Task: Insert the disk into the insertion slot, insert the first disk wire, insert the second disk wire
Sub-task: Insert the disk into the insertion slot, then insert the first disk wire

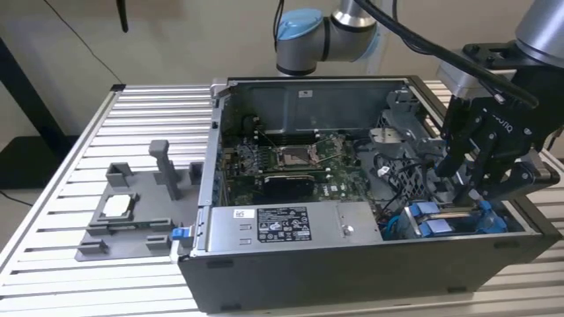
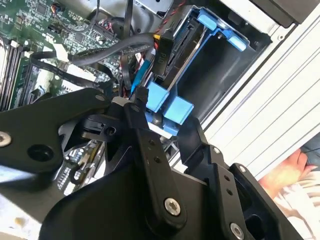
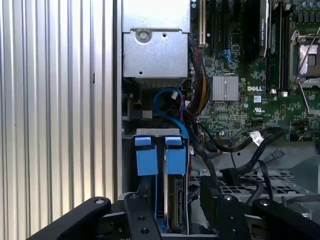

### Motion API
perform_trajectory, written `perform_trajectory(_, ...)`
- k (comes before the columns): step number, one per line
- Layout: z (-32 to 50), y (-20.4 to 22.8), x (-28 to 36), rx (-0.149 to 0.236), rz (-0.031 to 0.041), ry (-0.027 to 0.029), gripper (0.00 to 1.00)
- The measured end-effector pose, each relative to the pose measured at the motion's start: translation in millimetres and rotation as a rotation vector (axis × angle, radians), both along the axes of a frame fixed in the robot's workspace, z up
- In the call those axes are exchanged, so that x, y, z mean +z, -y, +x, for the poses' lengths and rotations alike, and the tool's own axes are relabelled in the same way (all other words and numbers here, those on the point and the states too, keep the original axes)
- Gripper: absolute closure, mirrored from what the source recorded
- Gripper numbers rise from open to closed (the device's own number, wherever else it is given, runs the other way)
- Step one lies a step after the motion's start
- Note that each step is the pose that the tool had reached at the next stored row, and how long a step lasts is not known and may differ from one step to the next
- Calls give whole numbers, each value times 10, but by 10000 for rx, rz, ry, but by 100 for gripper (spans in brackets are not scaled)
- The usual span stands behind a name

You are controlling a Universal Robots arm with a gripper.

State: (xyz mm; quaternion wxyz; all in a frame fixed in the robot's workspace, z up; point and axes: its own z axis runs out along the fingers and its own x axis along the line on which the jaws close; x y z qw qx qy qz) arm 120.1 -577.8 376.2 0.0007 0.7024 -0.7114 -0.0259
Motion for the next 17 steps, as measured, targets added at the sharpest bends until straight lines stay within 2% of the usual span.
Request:
perform_trajectory(4,0,-1,3,6,0,8,48)
perform_trajectory(7,0,-2,31,54,36,81,48)
perform_trajectory(9,0,-2,44,90,63,177,48)
perform_trajectory(10,0,-3,47,107,75,246,48)
perform_trajectory(12,0,-5,51,140,98,418,48)
perform_trajectory(13,0,-5,62,150,102,468,48)
perform_trajectory(17,0,-8,128,154,113,570,48)
